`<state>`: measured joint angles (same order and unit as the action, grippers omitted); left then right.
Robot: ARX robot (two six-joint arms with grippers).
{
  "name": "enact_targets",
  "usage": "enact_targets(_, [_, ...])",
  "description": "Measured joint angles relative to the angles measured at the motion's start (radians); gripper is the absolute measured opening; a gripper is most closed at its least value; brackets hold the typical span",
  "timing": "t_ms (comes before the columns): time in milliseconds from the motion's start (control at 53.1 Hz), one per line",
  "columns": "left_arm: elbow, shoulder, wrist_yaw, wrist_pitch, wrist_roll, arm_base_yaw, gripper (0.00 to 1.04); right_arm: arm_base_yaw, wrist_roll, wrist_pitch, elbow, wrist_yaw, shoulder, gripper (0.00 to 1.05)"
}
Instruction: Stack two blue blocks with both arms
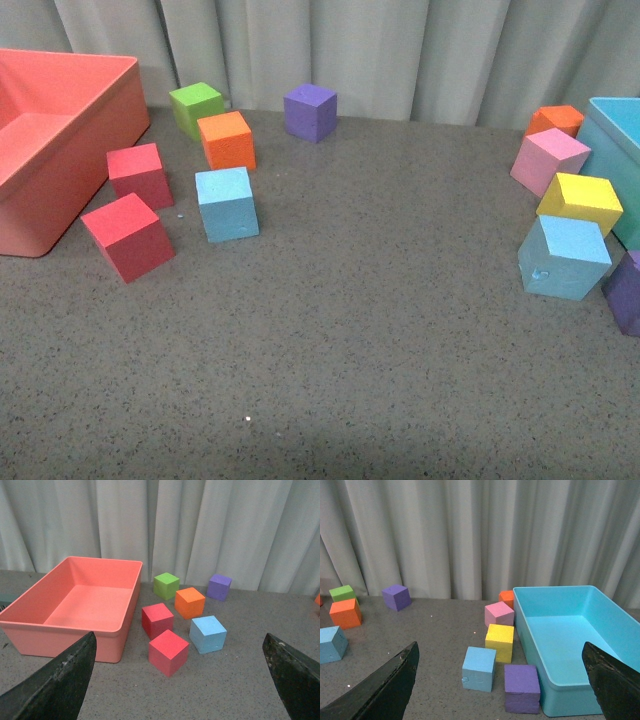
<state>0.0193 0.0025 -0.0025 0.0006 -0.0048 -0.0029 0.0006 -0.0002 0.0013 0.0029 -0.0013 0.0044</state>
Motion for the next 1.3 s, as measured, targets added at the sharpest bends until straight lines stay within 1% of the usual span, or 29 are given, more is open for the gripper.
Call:
enact_targets(19, [0.0,0.0,0.0,0.0,0.0,0.0,0.98,0.001,-0.003,0.001,0.0,0.006,0.0,0.95])
enact_targets(56, [0.0,0.0,0.0,0.0,0.0,0.0,0.98,0.026,-0.032,0.016,0.0,0.093,0.014,0.95])
enact_targets(75, [0.0,0.0,0.0,0.0,0.0,0.0,0.98,0.052,-0.052,0.029,0.002,0.151,0.032,0.95])
enact_targets(94, [0.0,0.0,0.0,0.0,0.0,0.0,0.98,0.077,-0.077,0.039,0.005,0.245,0.055,0.95])
enact_targets(151, [0.0,0.0,0.0,0.0,0.0,0.0,0.98,0.117,-0.124,0.066,0.01,0.383,0.124,0.95])
enact_targets(207, [0.0,0.0,0.0,0.0,0.0,0.0,0.98,0.122,-0.142,0.114,0.013,0.412,0.208,0.95])
enact_targets(282, [0.0,0.0,0.0,0.0,0.0,0.0,0.98,0.101,-0.138,0.199,0.025,0.375,0.337,0.95])
enact_targets(358, [0.0,0.0,0.001,0.0,0.0,0.0,0.98,0.065,-0.104,0.315,0.07,0.311,0.534,0.95])
enact_targets(452, [0.0,0.0,0.0,0.0,0.0,0.0,0.98,0.035,-0.024,0.42,0.209,0.219,0.905,0.95])
enact_targets(508, [0.0,0.0,0.0,0.0,0.0,0.0,0.98,0.031,0.022,0.422,0.301,0.18,1.109,0.95])
enact_targets(602, [0.0,0.0,0.0,0.0,0.0,0.0,0.98,0.03,0.075,0.369,0.426,0.137,1.318,0.95])
enact_targets(753, [0.0,0.0,0.0,0.0,0.0,0.0,0.98,0.03,0.122,0.283,0.585,0.1,1.514,0.95])
enact_targets(1016, [0.0,0.0,0.0,0.0,0.0,0.0,0.98,0.035,0.182,0.117,0.804,0.032,1.736,0.95])
enact_targets(1185, [0.0,0.0,0.0,0.0,0.0,0.0,0.98,0.037,0.226,0.043,0.881,0.008,1.824,0.95])
enact_targets(1298, [0.0,0.0,0.0,0.0,0.0,0.0,0.98,0.039,0.238,0.0,0.927,0.016,1.877,0.95])
